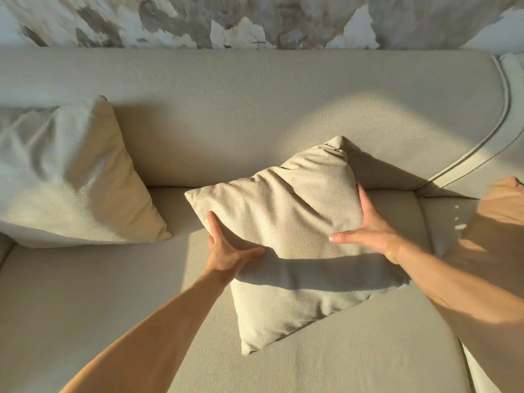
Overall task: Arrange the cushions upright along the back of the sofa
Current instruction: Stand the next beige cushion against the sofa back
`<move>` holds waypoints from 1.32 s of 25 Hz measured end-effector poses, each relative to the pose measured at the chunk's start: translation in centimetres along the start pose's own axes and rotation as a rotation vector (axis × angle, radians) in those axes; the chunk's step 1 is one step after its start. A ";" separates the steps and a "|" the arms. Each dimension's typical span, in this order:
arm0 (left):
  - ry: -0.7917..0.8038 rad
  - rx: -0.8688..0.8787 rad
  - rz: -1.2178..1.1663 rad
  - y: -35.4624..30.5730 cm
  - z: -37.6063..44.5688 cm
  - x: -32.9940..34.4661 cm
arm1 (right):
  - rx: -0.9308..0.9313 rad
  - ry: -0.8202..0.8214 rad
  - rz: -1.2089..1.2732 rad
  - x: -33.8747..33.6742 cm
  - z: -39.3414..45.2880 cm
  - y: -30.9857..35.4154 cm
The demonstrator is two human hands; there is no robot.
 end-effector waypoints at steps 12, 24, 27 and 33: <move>-0.058 0.342 0.379 -14.4 -0.1 -4.7 | -0.133 -0.340 0.016 -2.8 -1.7 7.1; -0.010 0.230 0.452 -13.3 3.5 -4.0 | 0.078 -0.226 -0.006 -1.8 0.6 4.4; 0.000 0.196 0.482 -13.4 3.3 -4.5 | 0.065 -0.264 -0.051 -2.4 0.3 5.2; -0.042 0.204 0.540 -14.0 0.7 -5.3 | -0.086 -0.337 -0.232 -3.2 -2.8 7.7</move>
Point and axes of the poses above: each hand's wrist, its own z-axis towards the middle knuckle, its own x-axis out of the palm, y = z × x, the point moved 6 cm from there along z, towards the middle knuckle, and after that the axes turned 13 degrees about y, right-handed, at the moved point
